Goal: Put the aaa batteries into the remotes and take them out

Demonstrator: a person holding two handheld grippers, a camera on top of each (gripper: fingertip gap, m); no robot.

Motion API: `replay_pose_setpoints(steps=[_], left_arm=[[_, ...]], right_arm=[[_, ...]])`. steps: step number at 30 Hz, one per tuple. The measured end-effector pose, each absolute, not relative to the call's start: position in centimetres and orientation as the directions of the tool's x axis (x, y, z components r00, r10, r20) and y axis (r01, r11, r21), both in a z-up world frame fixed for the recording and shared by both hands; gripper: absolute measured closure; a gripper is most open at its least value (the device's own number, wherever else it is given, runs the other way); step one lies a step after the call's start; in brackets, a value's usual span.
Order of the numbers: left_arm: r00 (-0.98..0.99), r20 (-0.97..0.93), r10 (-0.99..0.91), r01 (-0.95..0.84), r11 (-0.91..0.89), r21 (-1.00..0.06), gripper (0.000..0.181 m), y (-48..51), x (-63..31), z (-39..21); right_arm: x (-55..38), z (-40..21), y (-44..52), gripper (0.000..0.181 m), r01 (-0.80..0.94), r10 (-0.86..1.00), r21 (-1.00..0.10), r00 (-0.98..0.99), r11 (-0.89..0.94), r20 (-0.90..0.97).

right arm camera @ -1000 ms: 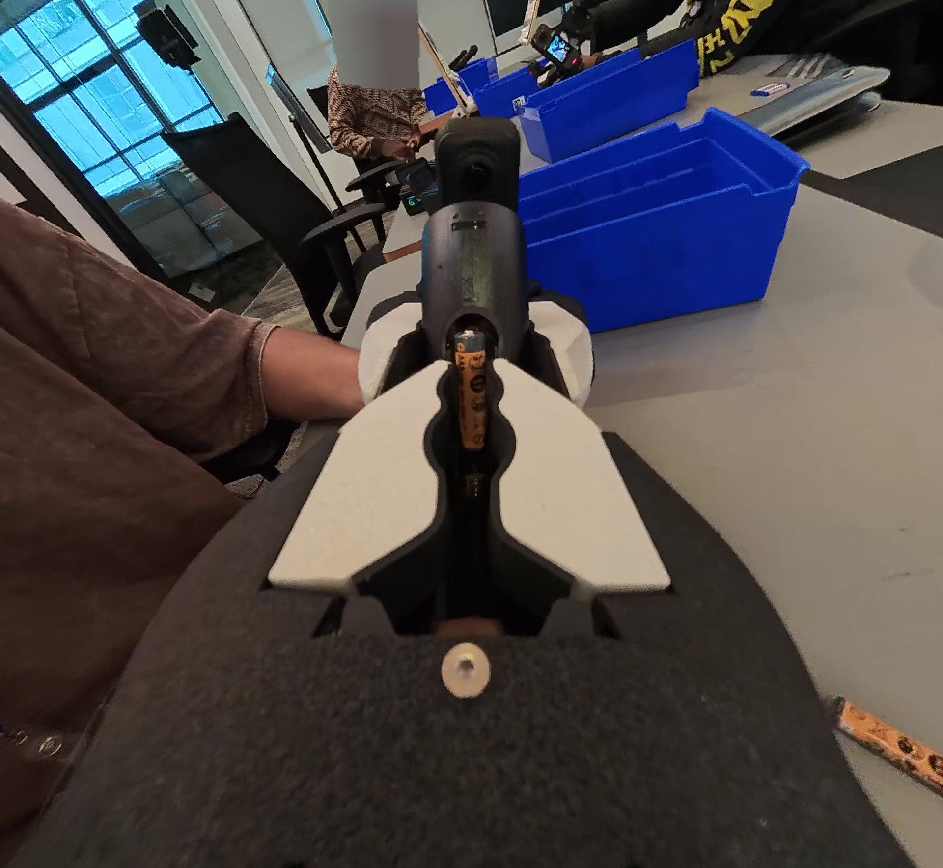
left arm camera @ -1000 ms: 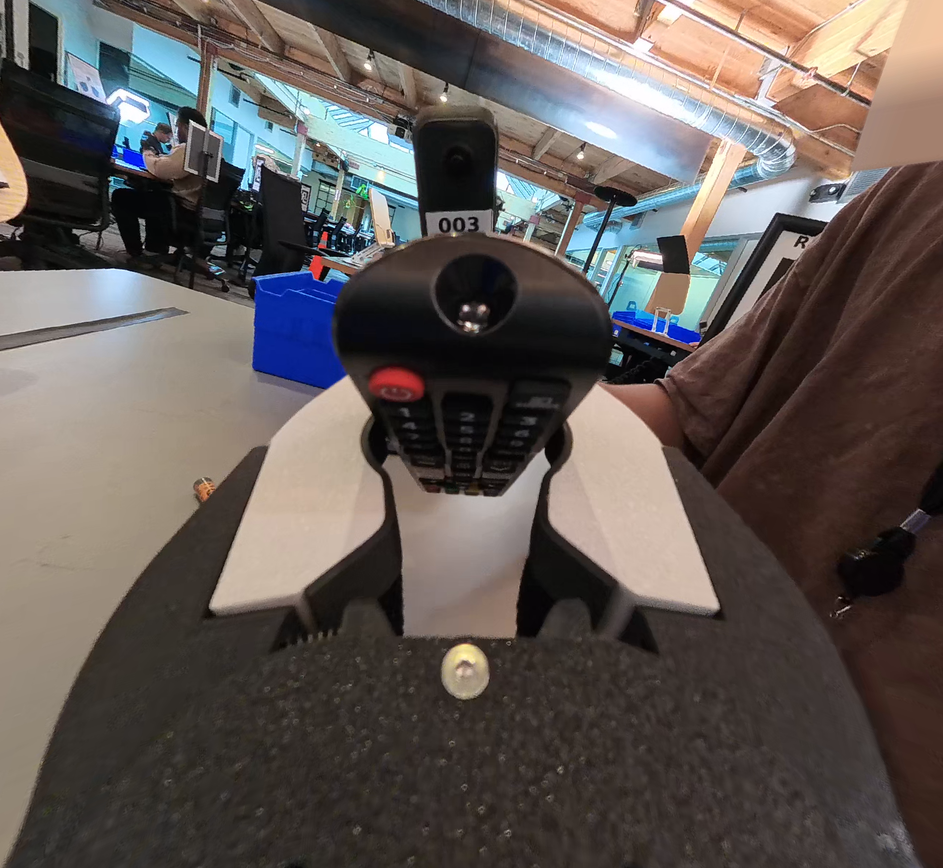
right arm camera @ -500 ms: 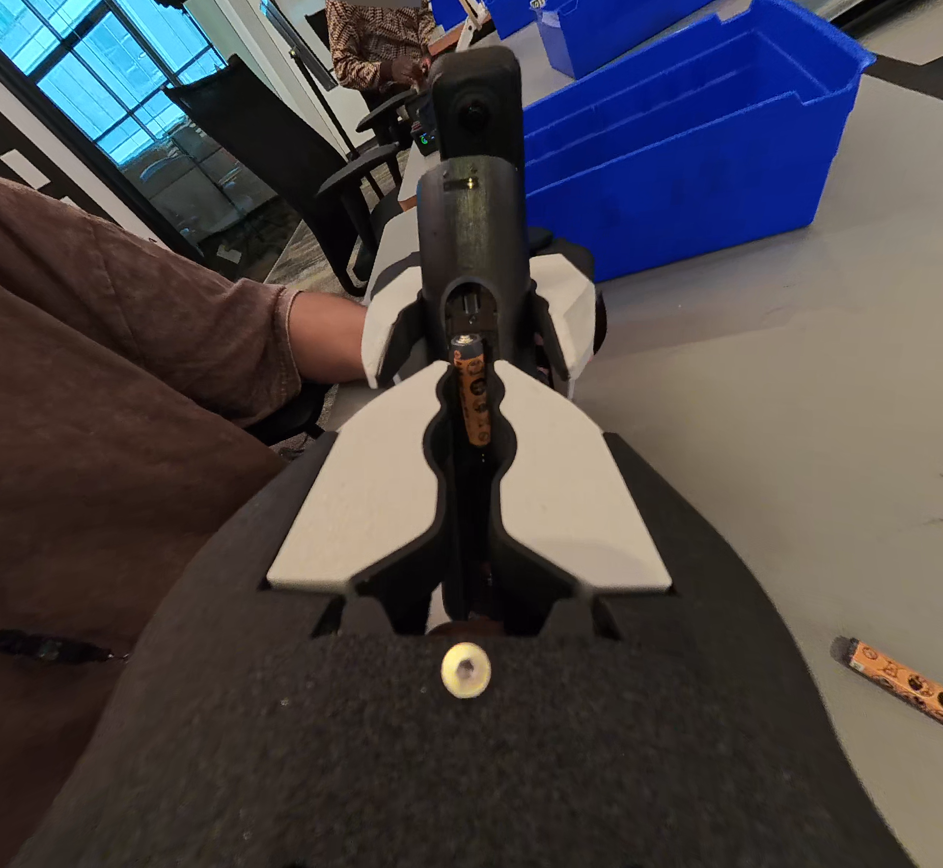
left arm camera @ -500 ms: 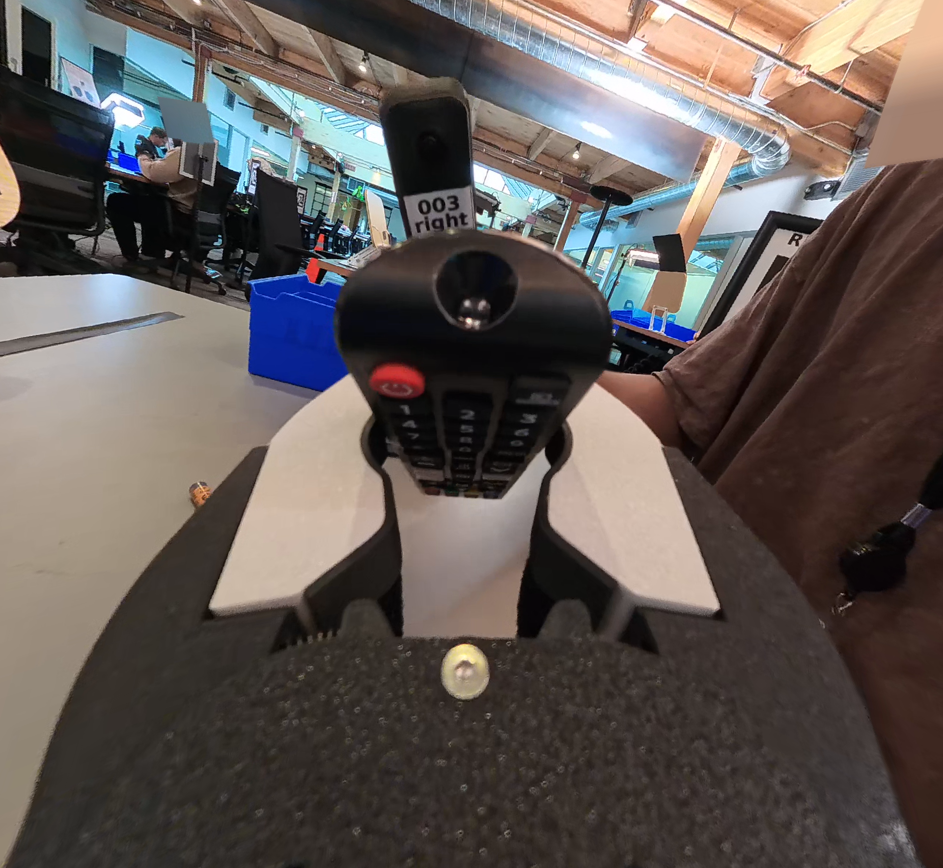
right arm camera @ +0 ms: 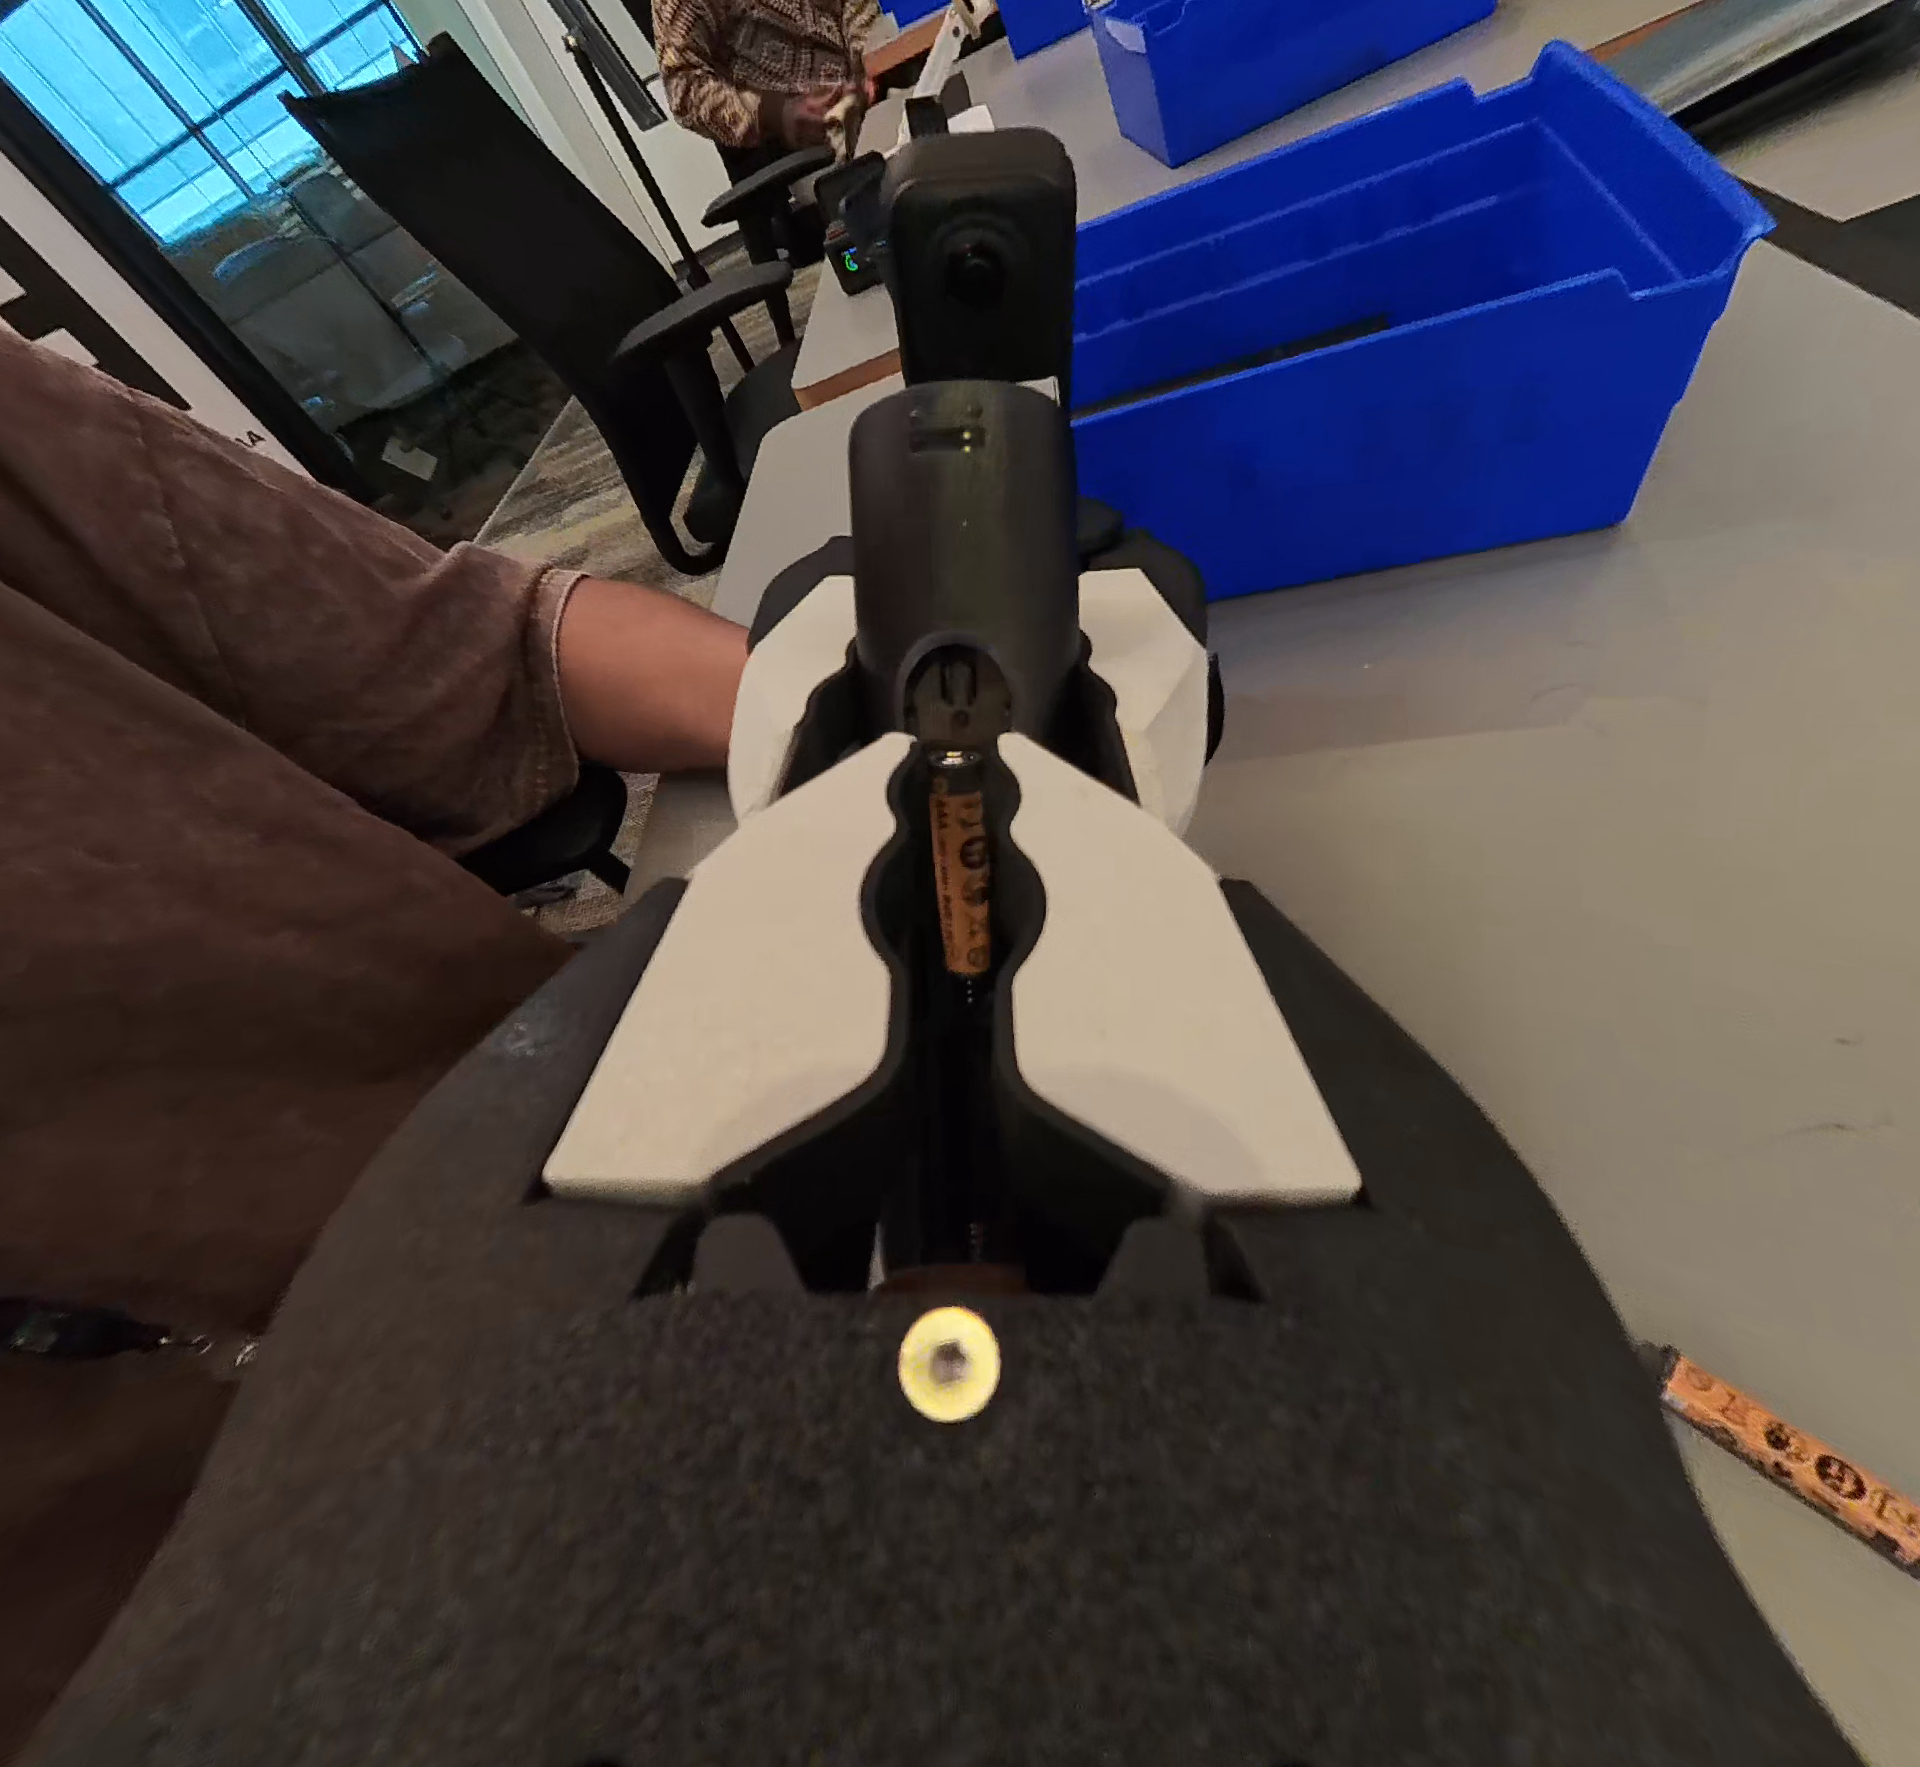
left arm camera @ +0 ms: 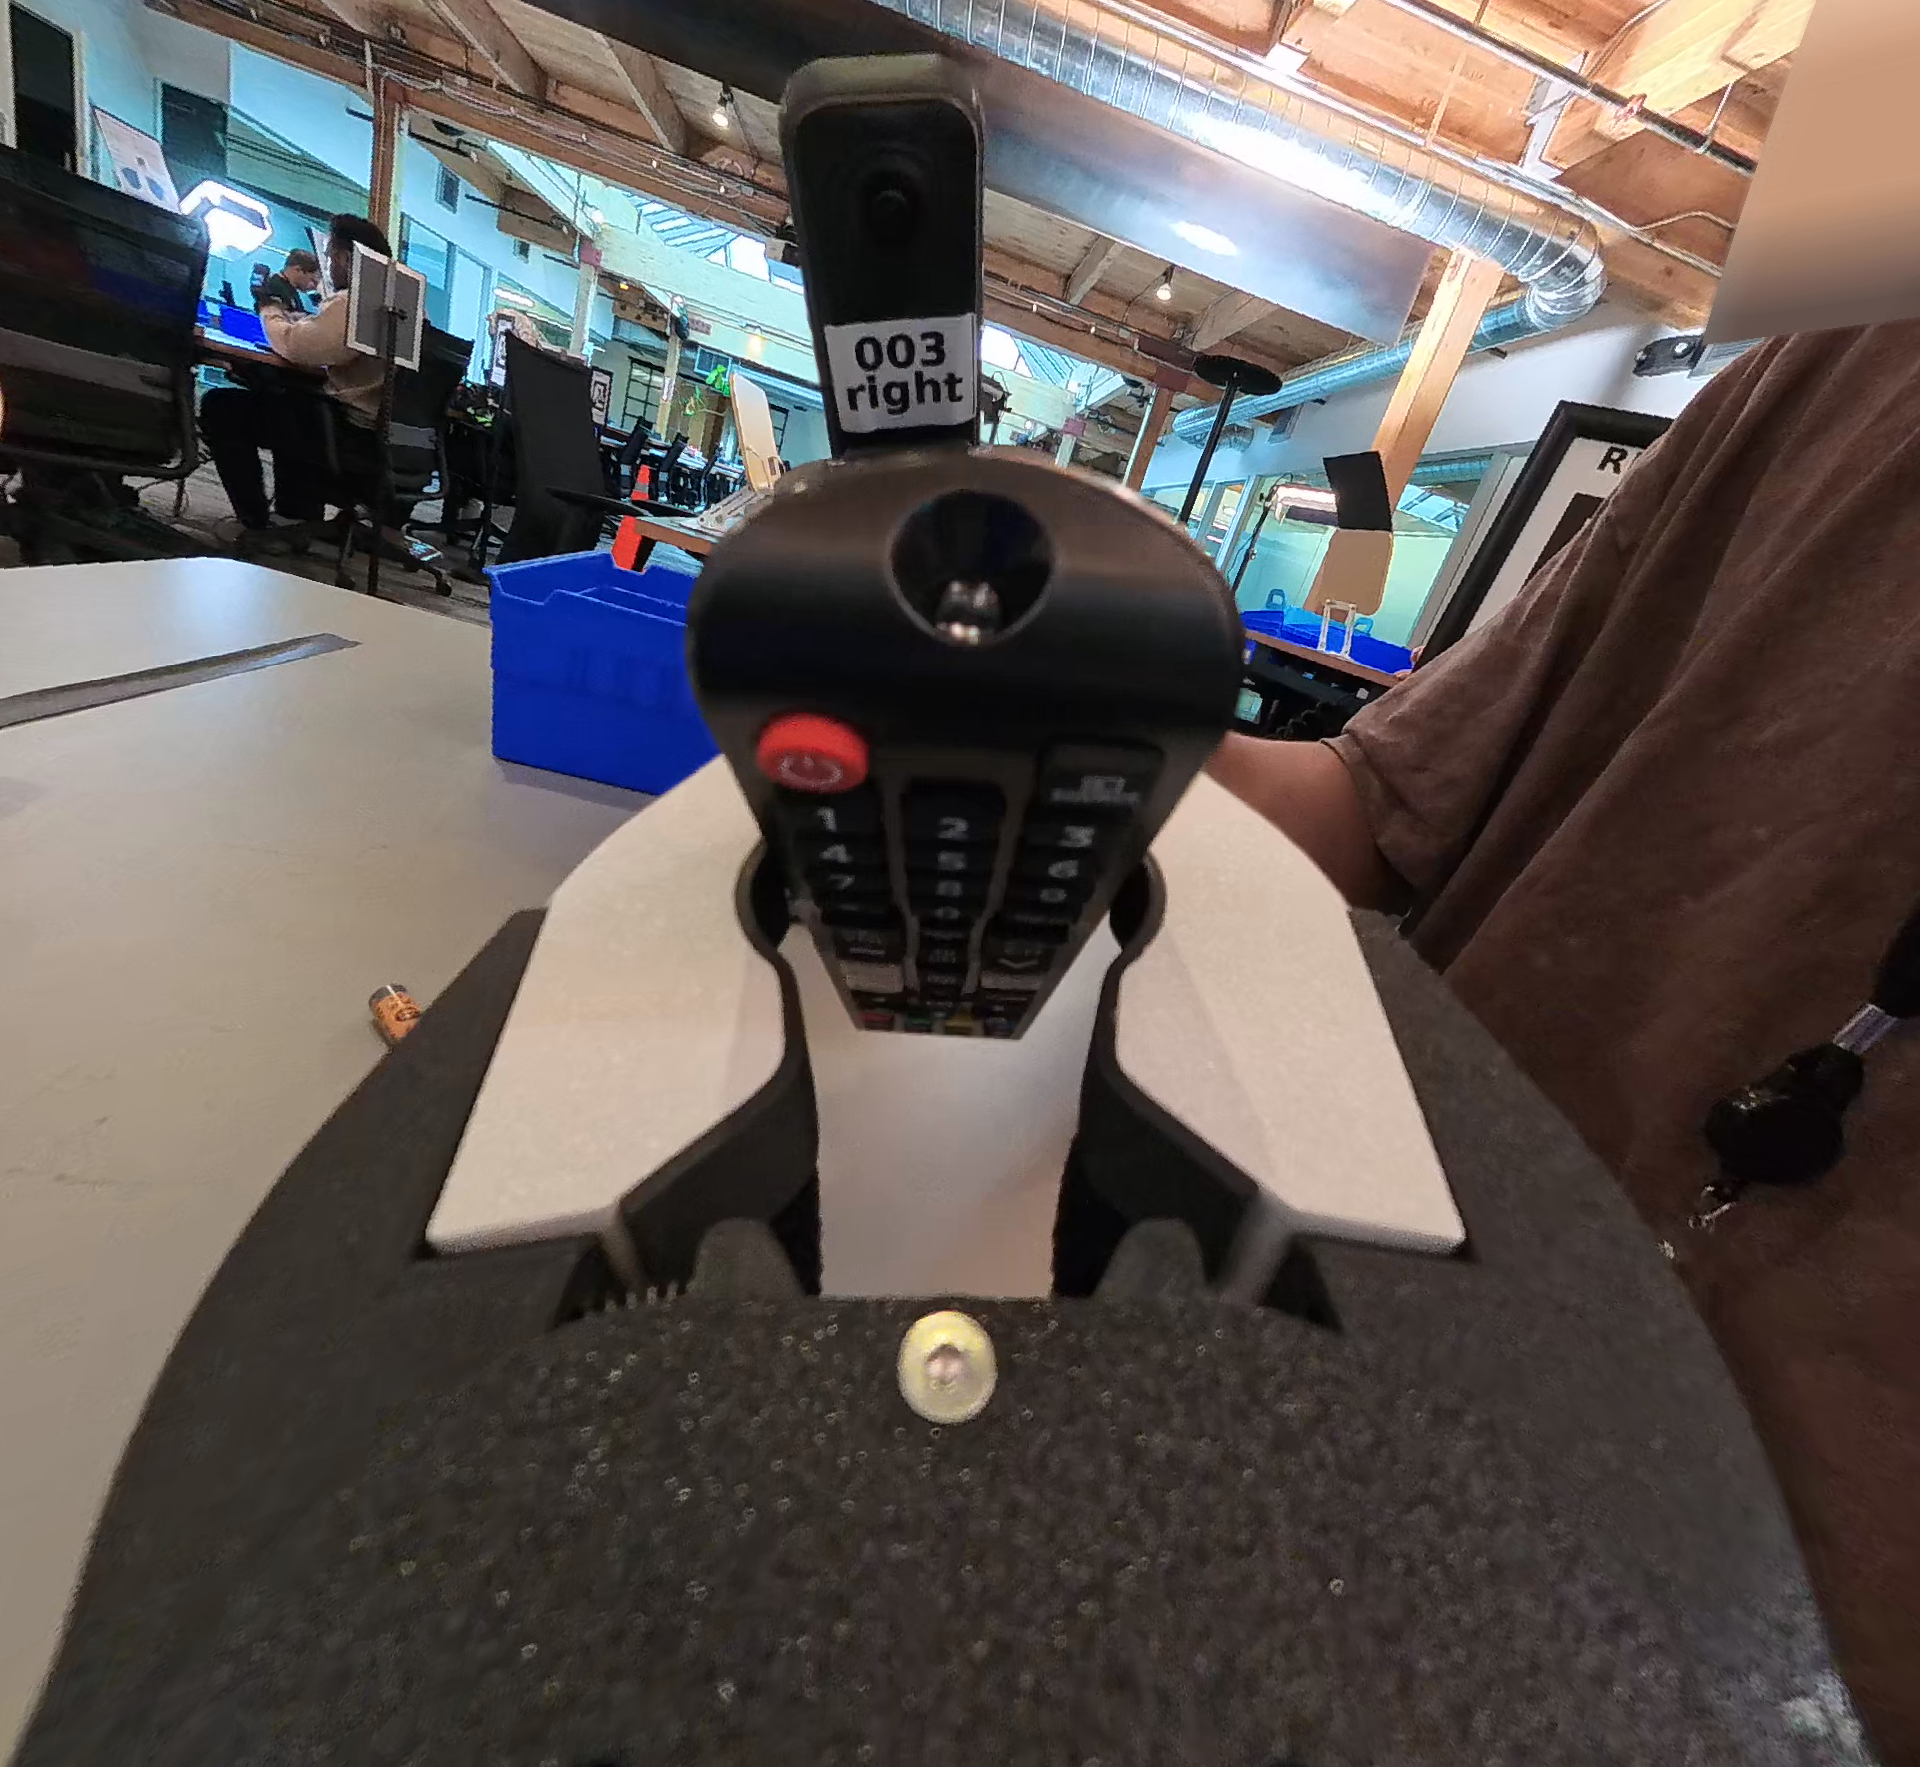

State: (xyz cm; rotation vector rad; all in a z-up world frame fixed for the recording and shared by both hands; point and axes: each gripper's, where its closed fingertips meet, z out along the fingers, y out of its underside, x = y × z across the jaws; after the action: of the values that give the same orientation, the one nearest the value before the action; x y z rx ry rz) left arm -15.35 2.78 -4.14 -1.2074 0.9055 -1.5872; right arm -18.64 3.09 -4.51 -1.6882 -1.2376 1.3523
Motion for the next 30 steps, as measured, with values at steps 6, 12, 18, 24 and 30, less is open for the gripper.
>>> replay_pose_setpoints(steps=[6,12,18,24,30], left_arm=[[-0.126,0.305,-0.944,0.228,-0.326,-0.917,0.121,2.3,-15.2,-4.2],[-0.136,0.32,-0.938,0.221,-0.343,-0.913,0.121,2.4,-15.2,-4.3],[-0.135,0.321,-0.937,0.256,-0.346,-0.903,0.121,2.8,-15.7,-3.8],[-0.182,0.332,-0.926,0.319,-0.375,-0.871,0.121,2.7,-16.3,-2.5],[-0.196,0.331,-0.923,0.336,-0.381,-0.861,0.121,2.4,-16.4,-2.0]], right_arm=[[-18.4,-4.9,2.6,0.172,0.315,0.942,-0.892,0.018,-0.323,-0.335],[-18.3,-5.6,2.4,0.172,0.378,0.961,-0.888,0.021,-0.264,-0.277],[-19.0,-5.5,2.7,0.174,0.359,0.961,-0.894,0.039,-0.27,-0.274],[-19.2,-4.2,2.6,0.172,0.308,0.959,-0.908,0.067,-0.283,-0.276],[-18.5,-2.6,2.6,0.179,0.231,0.967,-0.939,0.094,-0.254,-0.238]])
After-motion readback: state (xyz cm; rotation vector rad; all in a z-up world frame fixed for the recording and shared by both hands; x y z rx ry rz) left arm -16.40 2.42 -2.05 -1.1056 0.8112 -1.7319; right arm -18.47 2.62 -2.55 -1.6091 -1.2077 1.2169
